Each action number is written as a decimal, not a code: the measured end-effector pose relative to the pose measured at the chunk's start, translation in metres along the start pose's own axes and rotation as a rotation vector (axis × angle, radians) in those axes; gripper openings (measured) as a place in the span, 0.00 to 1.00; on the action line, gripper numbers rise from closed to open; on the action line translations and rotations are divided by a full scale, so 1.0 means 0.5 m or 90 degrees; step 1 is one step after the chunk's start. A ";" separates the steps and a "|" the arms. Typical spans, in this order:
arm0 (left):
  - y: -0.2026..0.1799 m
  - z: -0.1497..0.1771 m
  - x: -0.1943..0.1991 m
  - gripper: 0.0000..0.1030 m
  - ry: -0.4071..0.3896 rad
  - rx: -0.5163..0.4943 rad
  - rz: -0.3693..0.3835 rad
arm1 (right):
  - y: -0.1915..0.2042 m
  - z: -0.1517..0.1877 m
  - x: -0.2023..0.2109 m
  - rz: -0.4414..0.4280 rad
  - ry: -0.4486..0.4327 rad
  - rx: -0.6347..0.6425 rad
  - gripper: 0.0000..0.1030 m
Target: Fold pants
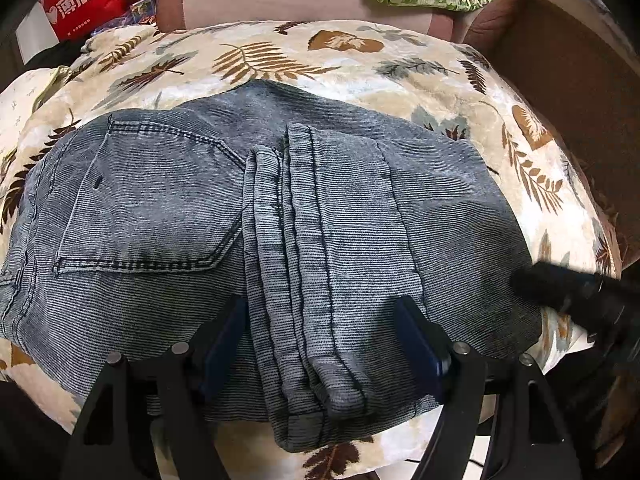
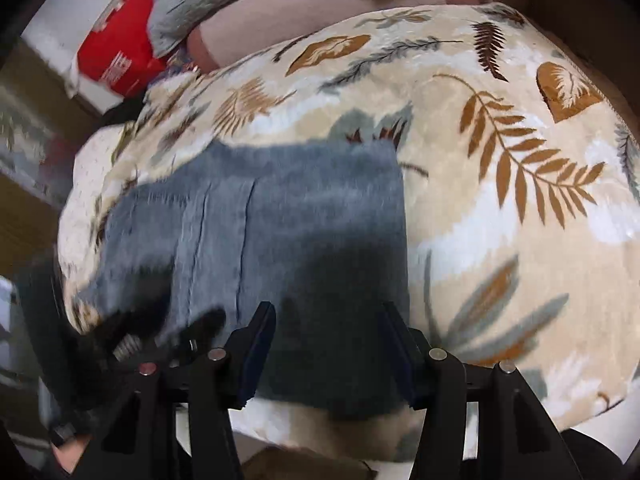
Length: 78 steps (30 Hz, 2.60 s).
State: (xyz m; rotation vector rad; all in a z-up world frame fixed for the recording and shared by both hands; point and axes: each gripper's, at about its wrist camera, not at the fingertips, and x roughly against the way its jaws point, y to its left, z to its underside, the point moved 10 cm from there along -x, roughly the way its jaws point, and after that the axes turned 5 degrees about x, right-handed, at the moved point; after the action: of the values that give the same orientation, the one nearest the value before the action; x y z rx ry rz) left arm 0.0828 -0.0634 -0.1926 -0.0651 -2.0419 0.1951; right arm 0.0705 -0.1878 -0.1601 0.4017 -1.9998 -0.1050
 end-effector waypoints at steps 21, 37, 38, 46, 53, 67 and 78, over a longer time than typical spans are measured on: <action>0.372 -0.087 0.123 0.75 -0.124 0.186 -0.135 | 0.085 -0.128 0.044 -0.037 -0.033 0.104 0.68; 0.420 -0.061 0.069 0.83 -0.131 0.181 -0.099 | 0.264 -0.353 -0.290 -0.024 0.116 0.203 0.06; 0.421 -0.061 0.069 0.84 -0.131 0.182 -0.100 | 0.269 -0.360 -0.280 -0.011 0.102 0.216 0.05; 0.421 -0.061 0.067 0.84 -0.130 0.181 -0.098 | 0.256 -0.373 -0.306 0.020 0.061 0.192 0.10; 0.420 -0.060 0.067 0.84 -0.132 0.182 -0.104 | 0.265 -0.391 -0.198 -0.024 0.002 0.120 0.14; 0.418 -0.060 0.067 0.85 -0.134 0.183 -0.108 | 0.271 -0.321 -0.224 -0.088 0.088 0.098 0.26; 0.419 -0.058 0.070 0.85 -0.138 0.184 -0.111 | 0.240 -0.298 -0.173 -0.073 0.074 0.088 0.49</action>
State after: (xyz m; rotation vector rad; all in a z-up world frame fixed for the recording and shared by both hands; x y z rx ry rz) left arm 0.0843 0.1506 -0.1836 0.3254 -2.2003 0.3995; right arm 0.2088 -0.0317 -0.1376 0.5979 -1.8754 -0.0146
